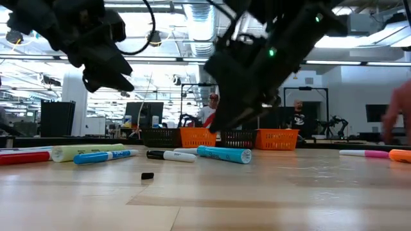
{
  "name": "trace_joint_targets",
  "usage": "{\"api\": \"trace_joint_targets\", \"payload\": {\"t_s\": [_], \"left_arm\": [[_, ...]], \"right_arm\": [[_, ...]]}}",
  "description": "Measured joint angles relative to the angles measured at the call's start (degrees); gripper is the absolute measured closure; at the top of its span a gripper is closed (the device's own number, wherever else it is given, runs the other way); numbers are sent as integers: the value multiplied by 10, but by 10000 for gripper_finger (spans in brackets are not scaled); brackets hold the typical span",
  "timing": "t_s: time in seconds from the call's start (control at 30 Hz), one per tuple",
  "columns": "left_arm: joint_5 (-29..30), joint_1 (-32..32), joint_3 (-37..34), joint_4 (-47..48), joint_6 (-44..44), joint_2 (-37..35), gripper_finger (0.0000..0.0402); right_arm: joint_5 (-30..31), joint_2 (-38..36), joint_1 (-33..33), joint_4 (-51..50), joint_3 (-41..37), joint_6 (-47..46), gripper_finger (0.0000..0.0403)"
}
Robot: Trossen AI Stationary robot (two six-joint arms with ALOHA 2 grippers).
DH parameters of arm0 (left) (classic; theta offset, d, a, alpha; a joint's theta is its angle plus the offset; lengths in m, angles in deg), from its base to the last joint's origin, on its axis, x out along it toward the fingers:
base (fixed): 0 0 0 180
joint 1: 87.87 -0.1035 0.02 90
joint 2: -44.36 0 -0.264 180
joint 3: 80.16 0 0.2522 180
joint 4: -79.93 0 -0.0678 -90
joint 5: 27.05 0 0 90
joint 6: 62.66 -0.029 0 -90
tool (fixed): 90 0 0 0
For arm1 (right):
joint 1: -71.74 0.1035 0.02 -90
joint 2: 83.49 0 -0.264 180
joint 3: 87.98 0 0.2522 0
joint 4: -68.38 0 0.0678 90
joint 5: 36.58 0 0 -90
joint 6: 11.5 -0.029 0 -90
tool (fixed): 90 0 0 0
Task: Pick & Place Markers
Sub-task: Put the light blue highlighter pen into the right black bin
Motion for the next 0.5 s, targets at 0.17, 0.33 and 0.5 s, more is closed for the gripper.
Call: {"api": "trace_joint_targets", "payload": {"t_s": [0.17,0.33,0.5], "left_arm": [[46,44,0,-1,0,0,188],[65,66,0,-2,5,0,188],[70,66,0,-3,6,0,188]], "right_arm": [[-6,41,-1,1,0,-33,206],[-22,65,-3,8,3,-54,194],[-32,70,-14,-3,4,-53,211]]}}
